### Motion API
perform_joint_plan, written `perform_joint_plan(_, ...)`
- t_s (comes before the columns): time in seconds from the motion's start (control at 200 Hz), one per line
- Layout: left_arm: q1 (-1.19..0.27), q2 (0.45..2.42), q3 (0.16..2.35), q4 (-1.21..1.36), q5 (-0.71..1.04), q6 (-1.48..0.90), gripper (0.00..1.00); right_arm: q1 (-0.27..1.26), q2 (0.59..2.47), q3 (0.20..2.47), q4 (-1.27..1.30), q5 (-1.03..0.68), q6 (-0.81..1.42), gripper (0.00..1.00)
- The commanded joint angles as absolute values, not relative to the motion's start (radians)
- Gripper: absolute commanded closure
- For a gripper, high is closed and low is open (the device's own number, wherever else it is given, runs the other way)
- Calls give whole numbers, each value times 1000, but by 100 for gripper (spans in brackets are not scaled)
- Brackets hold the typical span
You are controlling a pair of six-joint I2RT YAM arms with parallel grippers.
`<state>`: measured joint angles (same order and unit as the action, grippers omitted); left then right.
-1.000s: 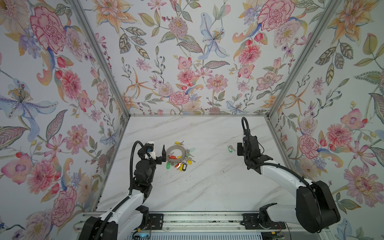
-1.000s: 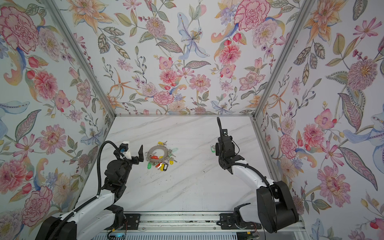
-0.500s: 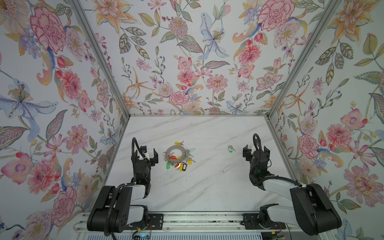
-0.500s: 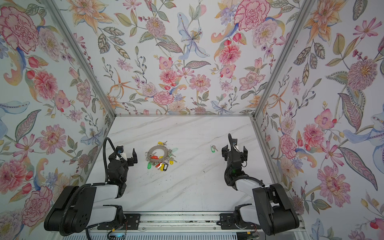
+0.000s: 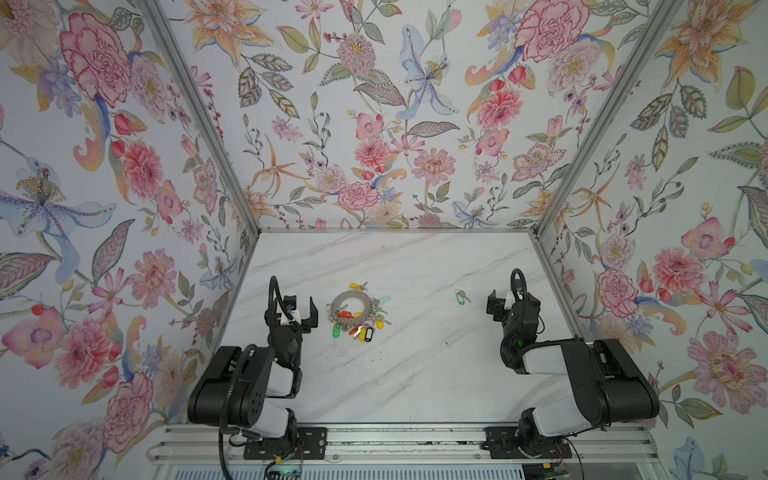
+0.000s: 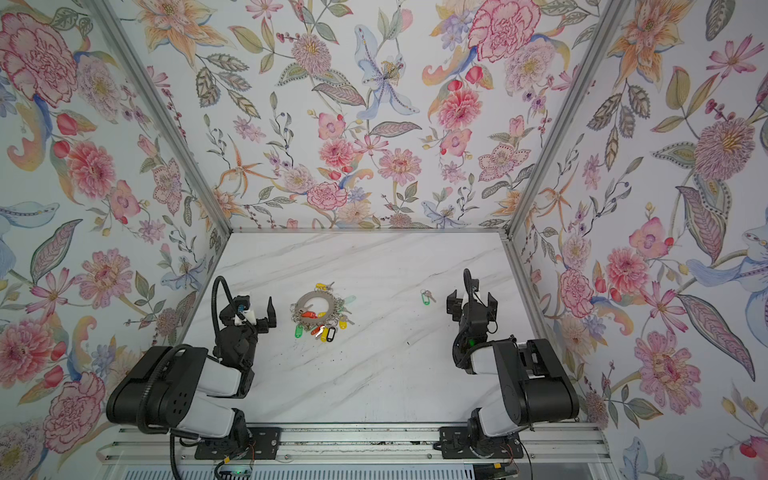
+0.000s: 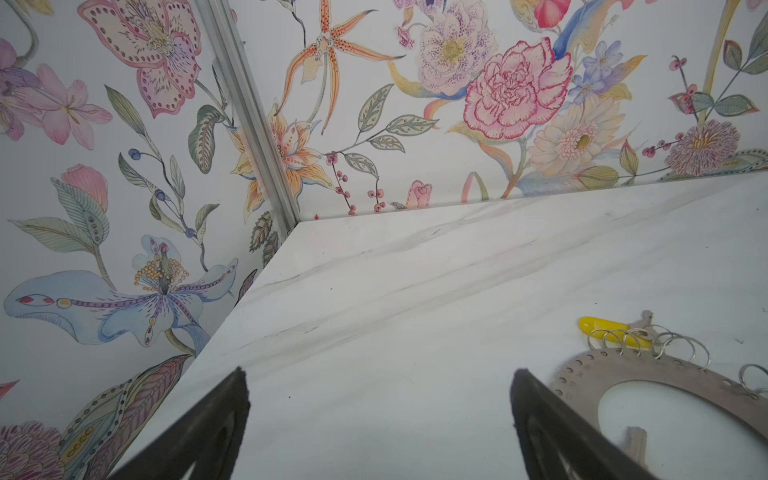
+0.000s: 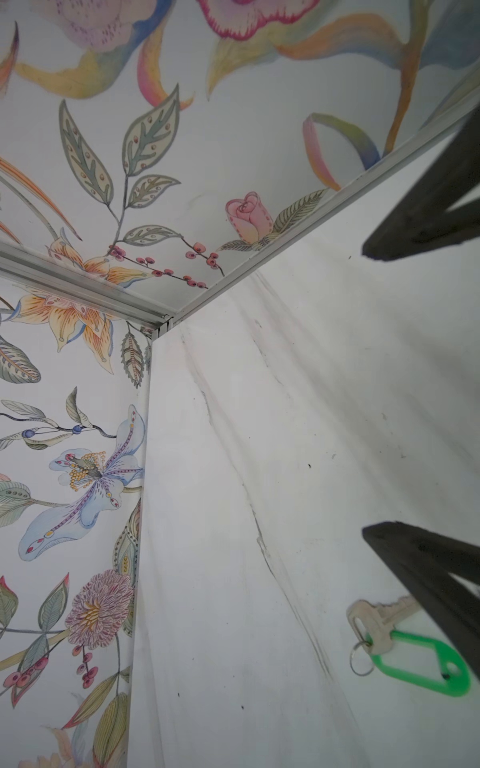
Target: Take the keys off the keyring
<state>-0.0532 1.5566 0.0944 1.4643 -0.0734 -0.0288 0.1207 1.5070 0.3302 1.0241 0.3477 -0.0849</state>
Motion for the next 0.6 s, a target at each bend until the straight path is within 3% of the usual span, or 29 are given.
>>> perform_joint_plan(0.0,-42,1521,120,1483,-47,-7,1,92,1506,343,991,246,-41,1)
perform_joint_plan(0.095,-42,1553,163,1465,-39,-2,1,37,1552,287,1126,116,-25,1)
perform_joint_plan(0.595,-43,1554,175,1413,-12,8,1,73,1546,273,1143,163,-53,1)
